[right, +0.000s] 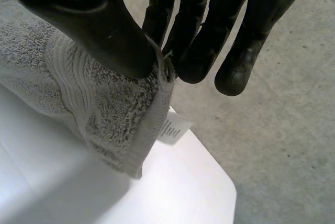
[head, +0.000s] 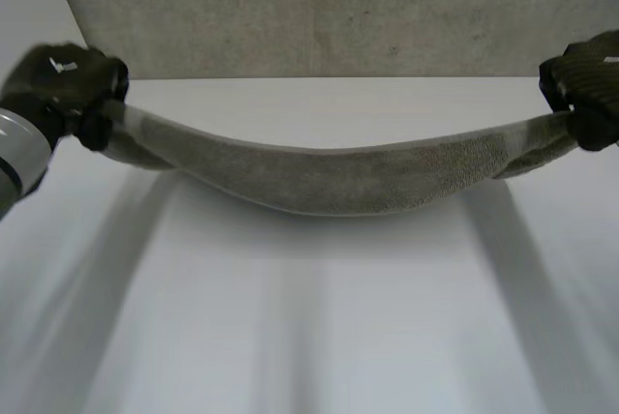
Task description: Fold the towel.
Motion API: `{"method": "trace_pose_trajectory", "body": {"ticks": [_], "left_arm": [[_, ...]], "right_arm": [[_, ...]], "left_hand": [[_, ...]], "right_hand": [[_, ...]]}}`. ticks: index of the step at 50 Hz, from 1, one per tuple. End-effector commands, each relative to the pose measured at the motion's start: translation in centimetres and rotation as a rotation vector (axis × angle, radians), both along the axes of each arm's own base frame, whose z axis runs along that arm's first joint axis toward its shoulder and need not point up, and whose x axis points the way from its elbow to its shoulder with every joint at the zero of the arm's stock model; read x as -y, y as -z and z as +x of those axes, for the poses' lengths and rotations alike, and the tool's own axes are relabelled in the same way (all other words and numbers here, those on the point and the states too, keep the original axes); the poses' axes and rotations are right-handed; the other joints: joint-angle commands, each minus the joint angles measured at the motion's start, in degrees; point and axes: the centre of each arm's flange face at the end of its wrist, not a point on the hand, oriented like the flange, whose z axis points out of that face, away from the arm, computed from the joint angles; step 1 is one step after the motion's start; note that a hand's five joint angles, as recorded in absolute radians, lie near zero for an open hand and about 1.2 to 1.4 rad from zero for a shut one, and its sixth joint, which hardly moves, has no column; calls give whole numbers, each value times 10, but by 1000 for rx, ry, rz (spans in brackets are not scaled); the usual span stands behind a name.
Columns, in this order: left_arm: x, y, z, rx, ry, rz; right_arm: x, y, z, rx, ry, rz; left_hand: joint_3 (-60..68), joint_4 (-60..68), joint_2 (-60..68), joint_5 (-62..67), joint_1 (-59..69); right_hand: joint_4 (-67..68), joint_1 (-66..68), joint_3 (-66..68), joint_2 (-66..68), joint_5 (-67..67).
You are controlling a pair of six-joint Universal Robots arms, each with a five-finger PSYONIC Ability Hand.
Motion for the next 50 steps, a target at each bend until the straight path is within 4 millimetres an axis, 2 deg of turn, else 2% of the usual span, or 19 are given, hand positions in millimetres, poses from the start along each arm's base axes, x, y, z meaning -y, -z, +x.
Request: {"method": "trace_pose_trajectory", "body": {"ticks": [1, 7, 13, 15, 21, 23, 24, 26, 27, 28, 29, 31, 35, 37, 40, 43, 45, 46, 50], "left_arm": [[-5, -14, -1, -3, 8, -45], [5, -5, -4, 12, 10, -23], [40, 26, -11, 39, 11, 60], [61, 39, -15, 68, 7, 83], [92, 40, -22, 129, -37, 46], [107, 18, -33, 110, -56, -46], [107, 18, -33, 110, -56, -47], [117, -23, -37, 21, -76, -186], [117, -23, -37, 20, -76, -187], [119, -44, -38, -56, -76, -251], [119, -44, -38, -56, -76, -251], [119, -77, -36, -216, -59, -328], [117, -91, -34, -305, -39, -336], [116, -89, -35, -308, -36, -319], [113, -64, -35, -276, -44, -198], [113, -52, -34, -263, -52, -152], [107, -25, -33, -238, -60, -59], [107, -24, -33, -238, -60, -59], [92, 9, -24, -212, -42, 40]], "right_arm": [[17, -11, -8, 7, 7, 96], [33, -1, -7, -14, 12, 127], [63, 24, -3, -43, 10, 180], [77, 31, 3, -61, 25, 179], [100, 34, 18, -102, 33, 104], [122, 19, 31, -79, 44, -79], [122, 19, 31, -79, 44, -80], [140, -9, 37, -23, 81, -321], [140, -10, 37, -22, 82, -322], [144, -25, 36, 8, 119, -436], [144, -25, 36, 9, 119, -438], [138, -53, 29, 36, 186, -553], [124, -61, 25, 20, 186, -503], [122, -53, 25, 4, 166, -446], [113, -23, 31, -27, 97, -288], [111, -13, 32, -41, 81, -251], [105, 2, 29, -52, 80, -189], [105, 2, 29, -52, 80, -189], [88, 14, 24, -67, 82, -128]], "left_hand": [[-83, -68, -62, -147, -20], [-83, -68, -62, -147, -20], [-83, -68, -62, -147, -20], [-83, -68, -62, -147, -20], [-83, -68, -62, -147, -20], [-83, -68, -62, -147, -20], [-83, -68, -62, -147, -20], [-83, -68, -62, -147, -20], [-83, -68, -62, -147, -20], [-83, -68, -62, -147, -20], [-83, -68, -62, -147, -20], [-83, -68, -62, -147, -20], [-83, -68, -62, -147, -20], [-83, -68, -62, -147, -20], [-83, -68, -62, -147, -20], [-83, -68, -62, -147, -20], [-83, -68, -62, -147, -20], [-83, -68, -62, -147, -20], [-83, -68, -62, -147, -20]], "right_hand": [[34, 44, 37, 47, 33], [34, 44, 37, 47, 33], [34, 44, 37, 47, 33], [34, 44, 37, 47, 33], [34, 44, 37, 47, 33], [34, 44, 37, 47, 33], [34, 44, 37, 47, 33], [34, 44, 37, 47, 33], [34, 44, 37, 47, 33], [34, 44, 37, 47, 33], [34, 44, 37, 47, 33], [34, 44, 37, 47, 33], [34, 44, 37, 47, 33], [34, 44, 37, 47, 33], [34, 44, 37, 47, 33], [34, 44, 37, 47, 33], [34, 44, 37, 47, 33], [34, 44, 37, 47, 33], [34, 44, 37, 47, 33]]}}
